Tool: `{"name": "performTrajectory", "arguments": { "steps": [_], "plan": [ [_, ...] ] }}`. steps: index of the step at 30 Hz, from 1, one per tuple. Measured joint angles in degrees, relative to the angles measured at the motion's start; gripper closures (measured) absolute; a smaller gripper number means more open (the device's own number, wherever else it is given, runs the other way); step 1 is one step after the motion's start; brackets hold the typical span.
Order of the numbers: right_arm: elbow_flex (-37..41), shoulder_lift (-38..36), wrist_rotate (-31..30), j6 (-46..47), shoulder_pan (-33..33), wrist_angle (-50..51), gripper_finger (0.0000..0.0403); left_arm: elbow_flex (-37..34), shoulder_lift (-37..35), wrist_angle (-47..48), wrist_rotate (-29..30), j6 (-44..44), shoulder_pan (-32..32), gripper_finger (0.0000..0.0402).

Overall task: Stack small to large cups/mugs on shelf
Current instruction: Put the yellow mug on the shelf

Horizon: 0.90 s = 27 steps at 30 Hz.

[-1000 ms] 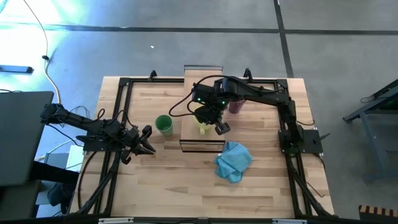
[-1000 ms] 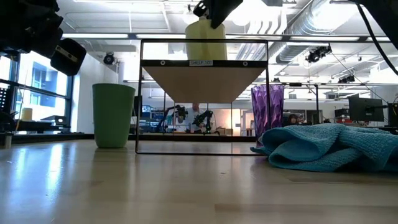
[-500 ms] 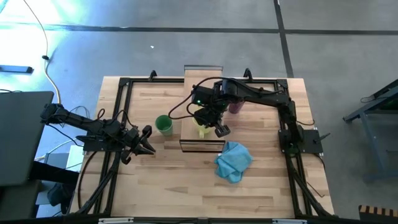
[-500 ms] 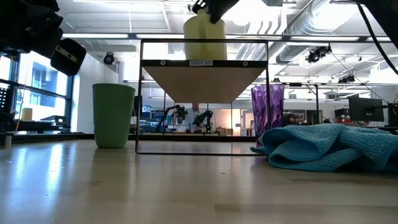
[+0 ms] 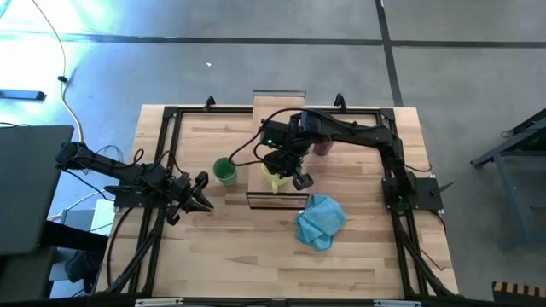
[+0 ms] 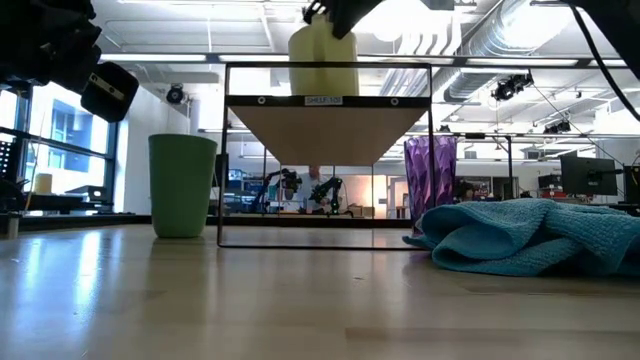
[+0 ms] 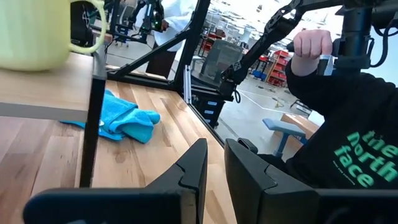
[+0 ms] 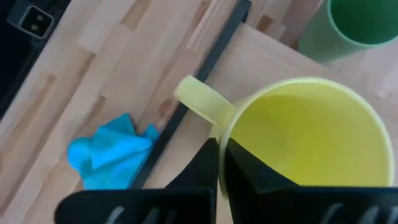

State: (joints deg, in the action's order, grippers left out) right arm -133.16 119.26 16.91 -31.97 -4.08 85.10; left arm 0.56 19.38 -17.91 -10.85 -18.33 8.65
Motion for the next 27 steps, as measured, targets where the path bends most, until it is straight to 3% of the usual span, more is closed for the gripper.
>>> {"name": "performTrajectory", "arguments": {
  "steps": [19, 27],
  "plan": [
    [0.0, 0.4, -4.1, 3.3, -1.2, 0.2, 0.0401, 0.0, 0.0, 0.2, 0.0, -0.1, 0.0, 0.0355],
    [0.0, 0.4, -6.4, 3.7, -1.2, 1.7, 0.0345, 0.0, 0.0, 0.2, 0.0, 0.0, 0.0, 0.0355]
  ]
}}
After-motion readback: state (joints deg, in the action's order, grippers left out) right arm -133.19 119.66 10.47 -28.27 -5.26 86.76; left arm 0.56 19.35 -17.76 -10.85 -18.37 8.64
